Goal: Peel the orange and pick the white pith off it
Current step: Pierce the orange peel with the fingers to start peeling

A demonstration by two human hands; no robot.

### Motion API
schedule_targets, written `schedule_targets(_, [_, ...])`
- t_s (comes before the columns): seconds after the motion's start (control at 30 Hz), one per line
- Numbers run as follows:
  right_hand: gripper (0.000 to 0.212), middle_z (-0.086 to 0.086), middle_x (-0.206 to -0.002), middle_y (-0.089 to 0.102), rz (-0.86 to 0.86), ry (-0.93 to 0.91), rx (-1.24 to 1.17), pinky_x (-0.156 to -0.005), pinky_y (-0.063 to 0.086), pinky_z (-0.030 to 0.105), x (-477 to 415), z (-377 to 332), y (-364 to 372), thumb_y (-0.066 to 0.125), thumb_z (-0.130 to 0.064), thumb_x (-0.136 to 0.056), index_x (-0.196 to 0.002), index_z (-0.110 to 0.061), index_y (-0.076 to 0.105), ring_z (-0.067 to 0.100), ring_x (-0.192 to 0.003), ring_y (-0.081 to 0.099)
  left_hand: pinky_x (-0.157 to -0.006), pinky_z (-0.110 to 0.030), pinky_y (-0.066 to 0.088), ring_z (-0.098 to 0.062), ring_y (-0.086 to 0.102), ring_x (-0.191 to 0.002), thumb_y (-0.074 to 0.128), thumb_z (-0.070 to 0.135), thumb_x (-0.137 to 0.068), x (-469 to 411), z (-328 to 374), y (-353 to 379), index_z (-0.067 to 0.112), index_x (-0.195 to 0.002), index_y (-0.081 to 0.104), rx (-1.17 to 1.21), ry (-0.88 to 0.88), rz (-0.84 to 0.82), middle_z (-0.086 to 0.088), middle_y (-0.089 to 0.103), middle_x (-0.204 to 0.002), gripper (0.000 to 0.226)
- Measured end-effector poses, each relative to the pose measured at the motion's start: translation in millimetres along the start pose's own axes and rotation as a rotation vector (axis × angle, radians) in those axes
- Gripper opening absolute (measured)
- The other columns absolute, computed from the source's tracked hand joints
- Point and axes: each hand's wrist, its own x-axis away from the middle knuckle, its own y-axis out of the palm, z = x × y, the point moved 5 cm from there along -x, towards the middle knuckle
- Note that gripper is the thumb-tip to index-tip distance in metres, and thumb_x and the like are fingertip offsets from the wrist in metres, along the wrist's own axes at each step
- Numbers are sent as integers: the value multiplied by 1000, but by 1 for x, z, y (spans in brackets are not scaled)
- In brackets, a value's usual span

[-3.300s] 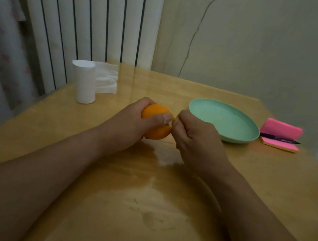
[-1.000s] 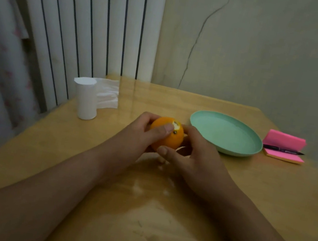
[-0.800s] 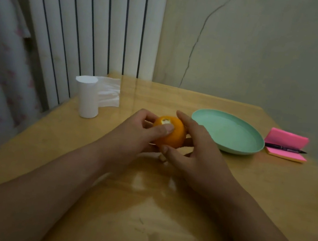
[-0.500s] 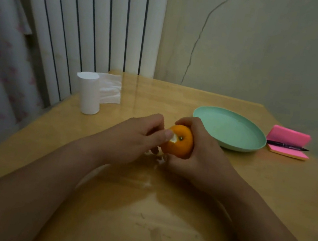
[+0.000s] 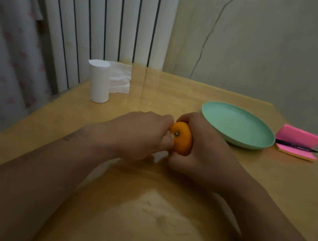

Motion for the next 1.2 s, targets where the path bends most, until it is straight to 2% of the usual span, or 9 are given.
schedule_targets(0.27, [68,-12,-115,55,42,-23,-47,-78,59,38,1,2,-2,83,-48,-72,-128,-37,47,8,-98,61,-62,-34,39,-16,52,-70,50,34,-107,-2,0,-1,29,-90,48,152,37,73,1,58,-82,17])
schedule_targets(0.4, [70,-16,-122,53,75,19,-171,-81,58,26,3,11,-1,87,-41,-79,-134,-42,43,5,-105,62,-70,-45,51,-19,57,-74,40,43,-112,-2,-5,-2,23,-101,52,343,23,81,-6,63,-89,26])
schedule_targets(0.53, [77,-19,-134,45,89,35,-209,-83,52,15,4,16,-1,84,-39,-86,-146,-48,36,1,-114,57,-72,-46,54,-17,59,-73,36,47,-113,0,-6,0,26,-102,52,322,60,118,-3,64,-86,29])
schedule_targets(0.67, [47,-25,-133,48,96,182,-384,-87,46,14,1,22,0,57,-60,-98,-142,-48,46,-10,-116,52,-61,-42,48,-15,57,-67,42,37,-112,-3,-6,2,30,-93,50,220,86,178,4,60,-76,22])
schedule_targets(0.77, [25,-14,-101,63,133,337,-760,-65,43,4,5,46,7,52,-59,-104,-114,-38,58,7,-109,67,-57,-33,37,-12,51,-62,42,39,-110,-4,-2,2,36,-86,42,115,122,267,8,54,-72,25])
schedule_targets(0.9, [42,-4,-97,72,133,423,-684,-65,57,28,-5,31,12,53,-71,-97,-109,-33,66,10,-78,75,-57,-33,37,-12,51,-63,39,41,-111,-4,8,1,32,-93,44,51,144,296,8,54,-74,20])
schedule_targets(1.0, [23,2,-100,68,217,367,-619,-48,49,16,2,31,7,59,-48,-102,-104,-26,67,-3,-66,67,-63,-39,48,-13,57,-72,37,48,-111,-5,7,5,30,-103,44,-49,92,188,7,60,-85,21])
schedule_targets(1.07, [14,1,-99,66,250,369,-519,-46,46,15,-3,31,6,61,-39,-99,-100,-26,67,-3,-69,64,-67,-41,49,-15,57,-75,34,50,-110,-6,8,9,29,-103,43,-134,67,142,7,58,-88,24])
schedule_targets(1.2, [18,-6,-100,66,295,344,-515,-64,54,36,-5,25,6,58,-41,-91,-101,-29,67,14,-89,64,-65,-41,42,-21,56,-73,33,47,-109,-8,11,10,28,-96,43,-209,47,207,6,55,-84,24])
